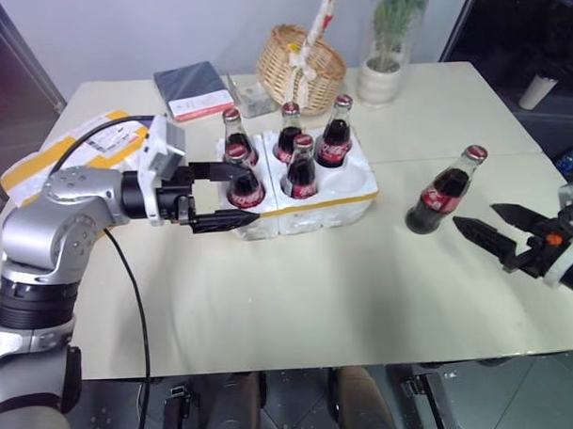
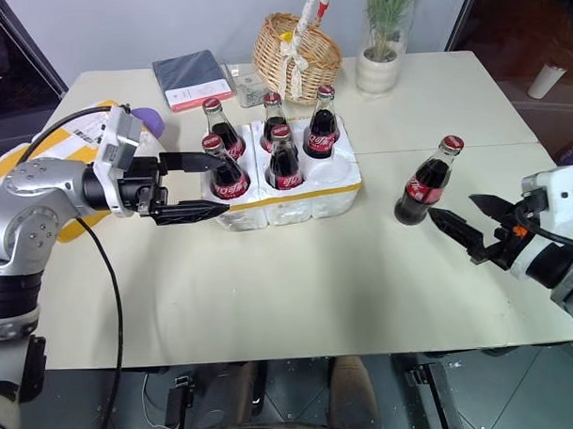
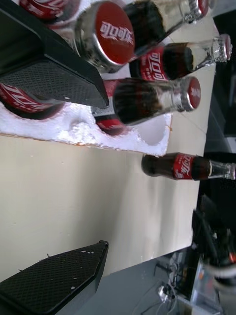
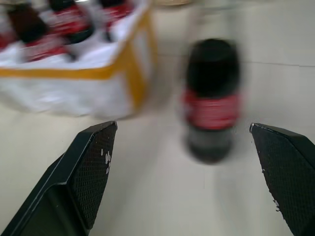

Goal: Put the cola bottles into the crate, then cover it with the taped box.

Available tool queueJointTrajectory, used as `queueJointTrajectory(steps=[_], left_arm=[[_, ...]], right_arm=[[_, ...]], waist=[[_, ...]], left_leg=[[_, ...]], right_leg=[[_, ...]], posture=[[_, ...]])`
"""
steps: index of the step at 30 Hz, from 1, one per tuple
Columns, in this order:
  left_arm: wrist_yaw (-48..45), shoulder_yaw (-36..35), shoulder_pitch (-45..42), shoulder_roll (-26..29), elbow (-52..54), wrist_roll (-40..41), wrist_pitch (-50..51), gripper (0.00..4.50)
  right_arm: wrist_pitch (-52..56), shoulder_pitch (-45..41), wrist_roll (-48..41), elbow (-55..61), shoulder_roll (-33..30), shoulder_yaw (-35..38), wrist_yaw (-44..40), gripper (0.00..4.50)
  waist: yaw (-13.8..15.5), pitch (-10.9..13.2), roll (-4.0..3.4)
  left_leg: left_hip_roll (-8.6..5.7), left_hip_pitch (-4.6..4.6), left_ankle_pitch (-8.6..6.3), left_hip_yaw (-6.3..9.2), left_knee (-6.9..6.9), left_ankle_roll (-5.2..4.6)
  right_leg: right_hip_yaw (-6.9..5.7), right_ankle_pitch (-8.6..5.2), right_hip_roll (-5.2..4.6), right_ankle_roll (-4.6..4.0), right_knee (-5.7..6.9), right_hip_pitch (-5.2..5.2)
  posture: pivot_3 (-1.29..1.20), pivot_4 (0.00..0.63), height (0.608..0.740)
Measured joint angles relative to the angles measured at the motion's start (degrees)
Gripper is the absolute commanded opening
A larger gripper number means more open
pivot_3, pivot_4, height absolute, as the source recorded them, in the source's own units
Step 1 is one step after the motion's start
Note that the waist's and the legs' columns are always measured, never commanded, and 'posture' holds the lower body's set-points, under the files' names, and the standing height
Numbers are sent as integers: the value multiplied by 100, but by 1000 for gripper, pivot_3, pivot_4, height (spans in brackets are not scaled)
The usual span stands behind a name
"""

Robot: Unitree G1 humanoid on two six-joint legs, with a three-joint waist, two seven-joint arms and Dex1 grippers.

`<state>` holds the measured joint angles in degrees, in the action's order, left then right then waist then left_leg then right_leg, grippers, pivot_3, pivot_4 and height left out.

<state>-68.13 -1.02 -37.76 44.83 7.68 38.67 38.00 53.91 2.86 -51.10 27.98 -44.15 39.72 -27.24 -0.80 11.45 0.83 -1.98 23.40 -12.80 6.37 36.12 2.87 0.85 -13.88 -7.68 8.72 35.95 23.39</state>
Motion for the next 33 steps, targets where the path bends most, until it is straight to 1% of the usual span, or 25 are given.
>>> queueJointTrajectory(steps=[3, 4, 8, 11, 16, 19, 21, 26, 28, 30, 33], left_arm=[[-15, 5, -32, -13, 7, -19, -7, 4500], [-10, 4, -32, -14, 12, -19, 2, 4500], [13, -1, -29, -14, 158, 34, 79, 4500], [37, -11, -22, 3, 367, 98, 199, 4500], [96, -42, -16, 19, 634, 344, 457, 4500], [150, -46, -15, 19, 868, 515, 575, 4500], [196, -48, -12, 19, 950, 576, 633, 4500], [283, -51, 3, 19, 1025, 600, 669, 4500], [318, -60, 14, 21, 1037, 630, 676, 4500], [343, -90, 61, 28, 1056, 706, 686, 4500], [367, -95, 106, 25, 1081, 756, 694, 4500]], right_arm=[[-291, -207, 296, -279, 104, -455, 10, 4435], [-435, -384, 452, -480, 179, -687, 12, 4435], [-829, -829, 853, -1042, 315, -1201, -18, 4435], [-1102, -1321, 1131, -1610, 455, -1534, -39, 4435], [-1318, -1759, 1393, -2085, 546, -1932, -160, 4435], [-1354, -1917, 1492, -2266, 590, -2065, -220, 3606], [-1389, -1945, 1518, -2293, 590, -2068, -246, 2820], [-1316, -1966, 1312, -2055, 598, -2066, -474, 2788], [-1254, -2195, 1080, -1937, 599, -2059, -533, 2788], [-1116, -2826, 703, -1880, 633, -2005, -506, 2788], [-1080, -3921, 256, -1819, 715, -1910, -450, 2788]], waist=[[-3, 0, -1], [-8, 1, 0], [-3, 3, -4], [-6, 3, -4], [-7, 3, -4], [-20, 3, -4], [-27, 3, -4], [-28, 9, -14], [-45, 13, -21], [-74, 23, -37], [-93, 25, -40]], left_leg=[[0, 0, 0, 0, -1, 0], [0, 0, 0, 0, 1, 0], [-1, 1, 0, 1, 0, 0], [-1, 1, 0, 1, 0, 0], [-1, 1, 0, 2, -2, 0], [0, 0, 0, 2, -5, 0], [0, -1, 0, 3, -6, 0], [-1, 2, 0, 2, -6, 0], [-1, 2, 0, 1, -4, 0], [-1, 2, 1, -2, -3, 1], [0, 2, 1, 6, -13, 0]], right_leg=[[0, 0, 0, 1, 0, 0], [0, 1, 0, 2, 0, 0], [0, 1, 0, 2, 0, 1], [0, 1, 0, 2, 0, 1], [0, 1, 0, 3, 0, 2], [0, 1, 1, 3, 2, 4], [0, 1, 1, 3, 4, 5], [0, 1, 1, 3, 4, 7], [2, 2, 1, 4, 4, 8], [6, 2, 1, 4, 6, 11], [2, 1, 3, 3, 8, 15]], posture=[[0, 150, 736], [0, 150, 736], [0, 150, 736], [0, 150, 736], [0, 150, 736], [0, 150, 736], [0, 150, 736], [0, 150, 736], [0, 150, 736], [0, 150, 736], [0, 150, 736]])
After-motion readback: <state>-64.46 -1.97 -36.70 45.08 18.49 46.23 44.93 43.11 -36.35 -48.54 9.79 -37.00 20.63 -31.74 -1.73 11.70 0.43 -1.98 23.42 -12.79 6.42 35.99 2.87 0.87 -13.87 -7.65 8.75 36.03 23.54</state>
